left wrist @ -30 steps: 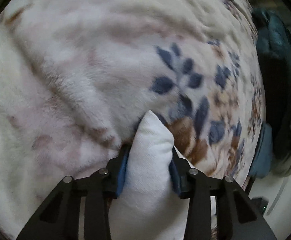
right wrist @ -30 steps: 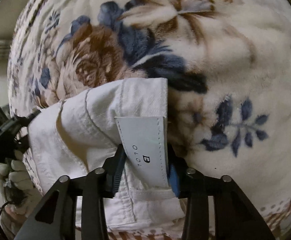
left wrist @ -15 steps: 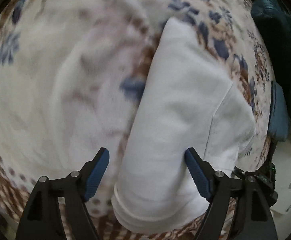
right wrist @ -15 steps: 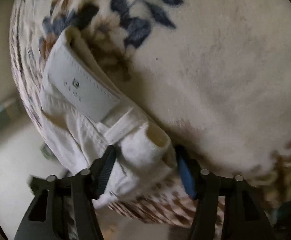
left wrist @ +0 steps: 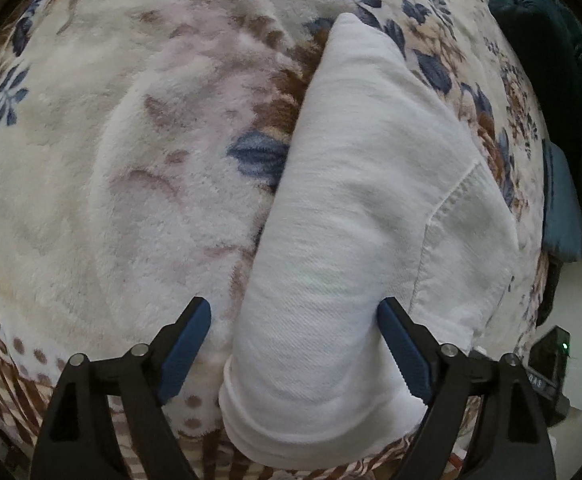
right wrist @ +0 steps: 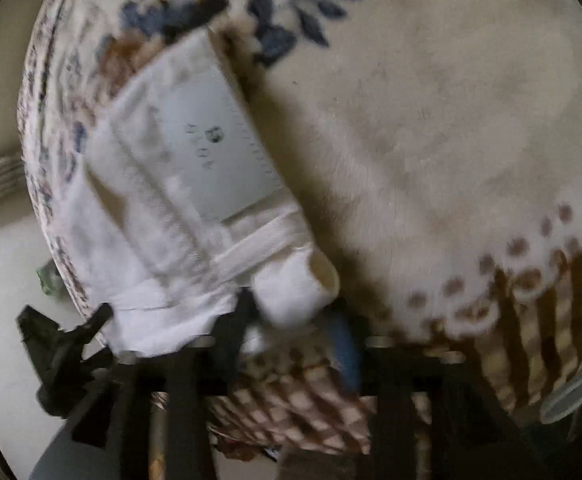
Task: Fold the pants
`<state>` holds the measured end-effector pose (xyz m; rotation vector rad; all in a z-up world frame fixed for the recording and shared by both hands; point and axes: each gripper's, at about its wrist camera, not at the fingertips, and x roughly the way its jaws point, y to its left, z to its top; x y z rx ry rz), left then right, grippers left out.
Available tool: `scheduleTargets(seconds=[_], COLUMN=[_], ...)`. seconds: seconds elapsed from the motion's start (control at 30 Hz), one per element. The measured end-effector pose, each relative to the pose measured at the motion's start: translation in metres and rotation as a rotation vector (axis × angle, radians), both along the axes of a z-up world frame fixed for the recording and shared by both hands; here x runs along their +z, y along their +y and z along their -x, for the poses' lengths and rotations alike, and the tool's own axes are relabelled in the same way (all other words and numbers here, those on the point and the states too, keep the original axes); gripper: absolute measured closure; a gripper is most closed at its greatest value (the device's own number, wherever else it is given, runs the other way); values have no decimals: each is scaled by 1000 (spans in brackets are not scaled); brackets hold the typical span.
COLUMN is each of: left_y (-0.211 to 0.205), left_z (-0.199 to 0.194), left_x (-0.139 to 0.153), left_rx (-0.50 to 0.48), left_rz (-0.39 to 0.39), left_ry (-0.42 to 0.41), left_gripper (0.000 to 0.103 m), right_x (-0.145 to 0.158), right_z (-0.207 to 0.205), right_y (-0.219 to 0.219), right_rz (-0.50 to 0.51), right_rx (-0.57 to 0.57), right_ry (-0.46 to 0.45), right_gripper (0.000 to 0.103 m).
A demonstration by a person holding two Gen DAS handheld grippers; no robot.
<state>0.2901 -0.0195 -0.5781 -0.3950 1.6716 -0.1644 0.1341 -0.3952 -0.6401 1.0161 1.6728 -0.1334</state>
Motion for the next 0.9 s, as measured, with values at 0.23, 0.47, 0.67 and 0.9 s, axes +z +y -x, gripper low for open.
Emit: scheduleTargets(seconds=[0.23,0.47,0.67,0.9], left_y=[9,17,21,6], left_z=[3,-5,-4,-3], left_x=[-18,-44,-48,-23], left_rx=[71,128,103,42], left_rz=[164,289,330,320], left_ry=[33,105,114,25], left_gripper=[16,15,14,57], right_x=[-7,-56,-32,-23], right_z=[35,33,25,4], right_y=[12,49,70,86], right_rz=[-272,-336,-335,-212], right_rx=[-168,-312,-236,-205], right_ry=[-81,-115,-224,-252], right_gripper=[21,16,20,51])
